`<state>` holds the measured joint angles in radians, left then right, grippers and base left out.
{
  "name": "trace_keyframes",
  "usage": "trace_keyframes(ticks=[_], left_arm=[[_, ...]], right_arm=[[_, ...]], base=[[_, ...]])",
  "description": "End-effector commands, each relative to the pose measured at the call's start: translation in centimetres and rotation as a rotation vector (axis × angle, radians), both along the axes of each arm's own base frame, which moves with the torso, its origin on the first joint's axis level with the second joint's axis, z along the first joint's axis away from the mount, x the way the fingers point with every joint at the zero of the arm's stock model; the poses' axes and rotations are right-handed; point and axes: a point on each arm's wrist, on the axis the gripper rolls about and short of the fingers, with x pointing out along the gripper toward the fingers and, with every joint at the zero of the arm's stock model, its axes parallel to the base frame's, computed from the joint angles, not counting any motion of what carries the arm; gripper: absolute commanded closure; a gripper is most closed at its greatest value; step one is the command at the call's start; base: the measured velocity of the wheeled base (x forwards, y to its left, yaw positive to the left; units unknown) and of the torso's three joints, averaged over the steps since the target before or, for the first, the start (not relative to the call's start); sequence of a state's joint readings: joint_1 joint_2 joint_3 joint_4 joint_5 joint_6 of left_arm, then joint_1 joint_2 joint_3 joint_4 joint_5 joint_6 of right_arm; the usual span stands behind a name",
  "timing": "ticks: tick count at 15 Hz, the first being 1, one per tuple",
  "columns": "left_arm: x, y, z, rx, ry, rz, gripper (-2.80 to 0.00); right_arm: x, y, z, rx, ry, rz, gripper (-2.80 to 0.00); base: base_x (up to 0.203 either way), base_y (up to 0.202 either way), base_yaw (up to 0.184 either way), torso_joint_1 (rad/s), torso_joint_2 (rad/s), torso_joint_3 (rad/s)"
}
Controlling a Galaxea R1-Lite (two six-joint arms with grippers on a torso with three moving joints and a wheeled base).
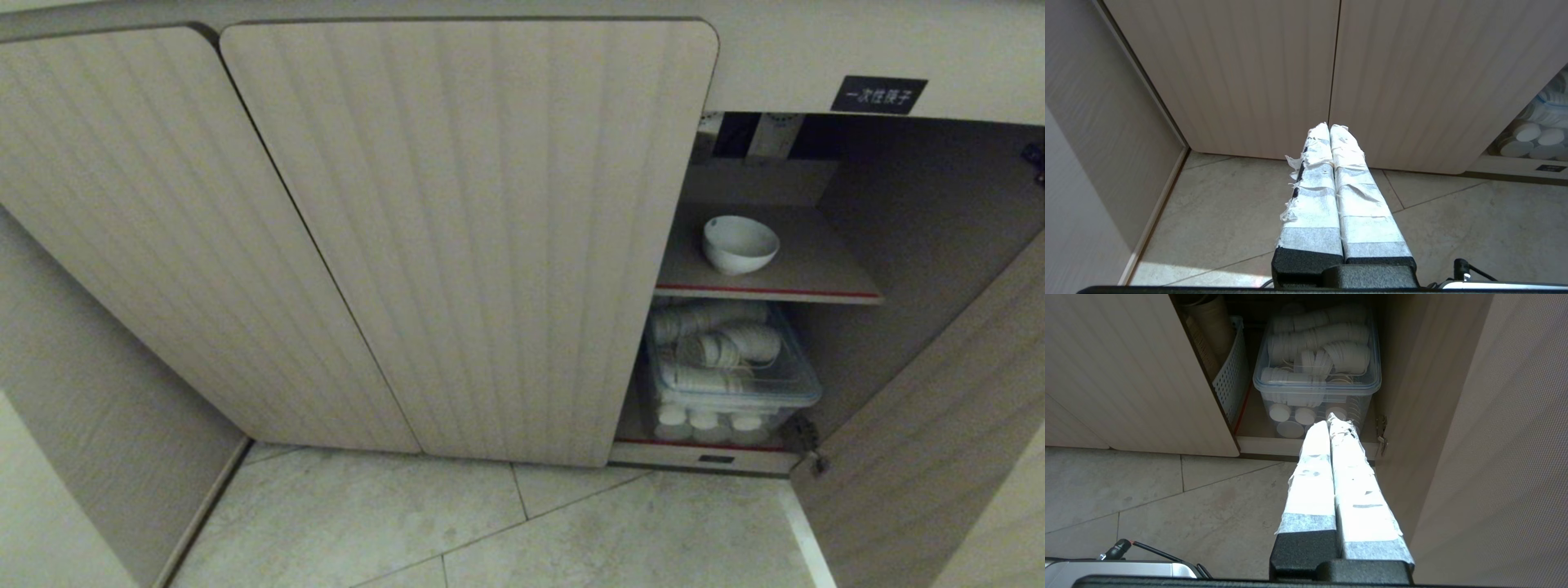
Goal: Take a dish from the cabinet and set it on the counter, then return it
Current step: Take the bowl from the cabinet
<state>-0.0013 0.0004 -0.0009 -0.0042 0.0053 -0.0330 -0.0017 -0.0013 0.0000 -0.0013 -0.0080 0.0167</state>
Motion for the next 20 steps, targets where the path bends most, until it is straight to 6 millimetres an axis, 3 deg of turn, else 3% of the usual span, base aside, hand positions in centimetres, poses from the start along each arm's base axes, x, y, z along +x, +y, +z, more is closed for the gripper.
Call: trace_keyframes(ticks=[1, 18, 20], left_arm=[[0.0, 0.0, 0.0, -0.001, 0.000, 0.001, 0.00], [0.0, 0.0, 0.0, -0.001, 0.000, 0.001, 0.00], [0.0, 0.0, 0.0, -0.001, -0.001, 0.001, 0.00]], right_arm=[[0.0, 0.0, 0.0, 0.000, 0.001, 0.000, 0.00], [0.0, 0.0, 0.2, -0.028, -0.012, -0.001, 0.00], [0.0, 0.0, 1.3, -0.031, -0.013, 0.004, 0.00]], base=[[0.000, 0.000, 0.000, 0.000, 0.00, 0.000], [0.000, 0.000, 0.000, 0.000, 0.00, 0.000], [0.000, 0.000, 0.000, 0.000, 0.00, 0.000]])
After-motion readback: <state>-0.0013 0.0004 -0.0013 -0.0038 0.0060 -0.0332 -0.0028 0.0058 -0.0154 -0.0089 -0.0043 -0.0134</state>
